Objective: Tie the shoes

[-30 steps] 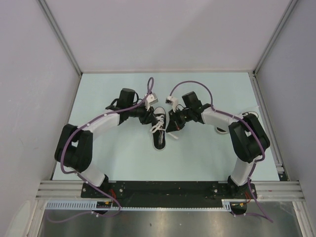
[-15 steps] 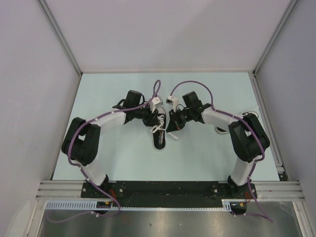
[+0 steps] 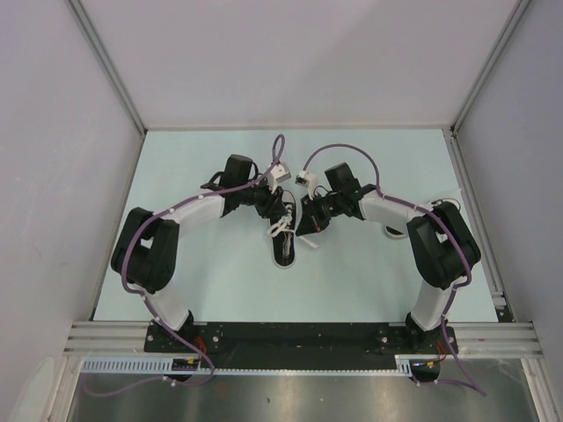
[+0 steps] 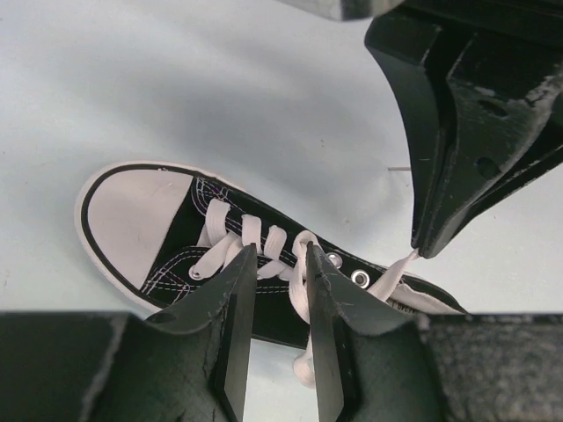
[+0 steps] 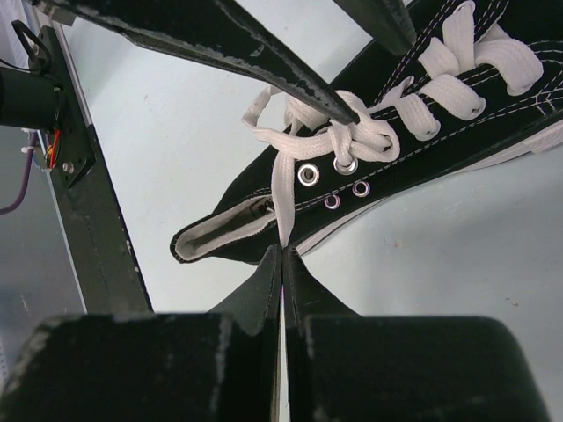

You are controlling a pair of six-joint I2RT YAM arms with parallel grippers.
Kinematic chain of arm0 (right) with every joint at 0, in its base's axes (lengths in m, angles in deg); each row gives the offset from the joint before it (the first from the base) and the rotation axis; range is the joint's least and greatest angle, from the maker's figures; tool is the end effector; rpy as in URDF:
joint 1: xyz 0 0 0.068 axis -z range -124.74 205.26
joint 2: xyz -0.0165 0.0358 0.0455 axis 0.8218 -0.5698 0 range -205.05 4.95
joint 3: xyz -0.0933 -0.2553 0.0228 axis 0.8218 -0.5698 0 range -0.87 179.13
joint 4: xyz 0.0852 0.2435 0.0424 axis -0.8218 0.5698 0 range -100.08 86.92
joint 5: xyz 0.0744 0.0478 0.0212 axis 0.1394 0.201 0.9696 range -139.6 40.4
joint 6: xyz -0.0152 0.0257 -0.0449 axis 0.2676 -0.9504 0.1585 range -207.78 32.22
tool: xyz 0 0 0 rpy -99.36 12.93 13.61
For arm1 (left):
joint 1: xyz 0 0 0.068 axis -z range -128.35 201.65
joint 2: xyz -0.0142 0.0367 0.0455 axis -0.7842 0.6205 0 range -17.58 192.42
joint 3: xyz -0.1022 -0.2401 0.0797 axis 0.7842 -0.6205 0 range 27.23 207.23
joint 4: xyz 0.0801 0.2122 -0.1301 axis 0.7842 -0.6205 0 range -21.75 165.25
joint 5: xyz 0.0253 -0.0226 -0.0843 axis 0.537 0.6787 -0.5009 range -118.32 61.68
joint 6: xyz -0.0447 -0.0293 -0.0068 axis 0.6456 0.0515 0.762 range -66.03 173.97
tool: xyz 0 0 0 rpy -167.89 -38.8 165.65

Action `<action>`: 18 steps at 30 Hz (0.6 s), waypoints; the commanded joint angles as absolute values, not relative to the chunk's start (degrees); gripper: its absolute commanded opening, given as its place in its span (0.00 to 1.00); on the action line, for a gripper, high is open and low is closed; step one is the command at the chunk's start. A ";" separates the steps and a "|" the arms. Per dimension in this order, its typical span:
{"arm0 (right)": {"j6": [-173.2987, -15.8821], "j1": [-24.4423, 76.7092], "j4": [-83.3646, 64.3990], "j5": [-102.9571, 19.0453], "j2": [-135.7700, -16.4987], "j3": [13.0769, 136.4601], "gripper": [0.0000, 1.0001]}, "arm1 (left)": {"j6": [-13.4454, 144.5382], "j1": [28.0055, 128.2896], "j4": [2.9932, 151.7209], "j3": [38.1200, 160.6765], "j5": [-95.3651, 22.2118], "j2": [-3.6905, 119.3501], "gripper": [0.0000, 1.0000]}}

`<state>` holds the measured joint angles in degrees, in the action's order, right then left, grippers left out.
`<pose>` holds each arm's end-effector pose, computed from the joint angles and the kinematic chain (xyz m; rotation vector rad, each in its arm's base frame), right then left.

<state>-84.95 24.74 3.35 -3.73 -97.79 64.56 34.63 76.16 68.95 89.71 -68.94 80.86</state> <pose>0.3075 0.2110 0.1937 -1.0393 2.2030 1.1950 0.3243 -0.1732 0.2115 1.1587 1.9113 -0.8597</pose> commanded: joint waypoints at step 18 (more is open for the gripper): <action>-84.70 25.29 1.87 -2.31 -98.50 64.79 0.00 | 32.61 76.61 64.26 93.41 -68.74 82.45 0.01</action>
<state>-84.95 25.13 3.31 -3.62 -98.29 64.56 33.43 76.34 63.37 92.33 -67.45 84.53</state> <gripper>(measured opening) 0.009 0.091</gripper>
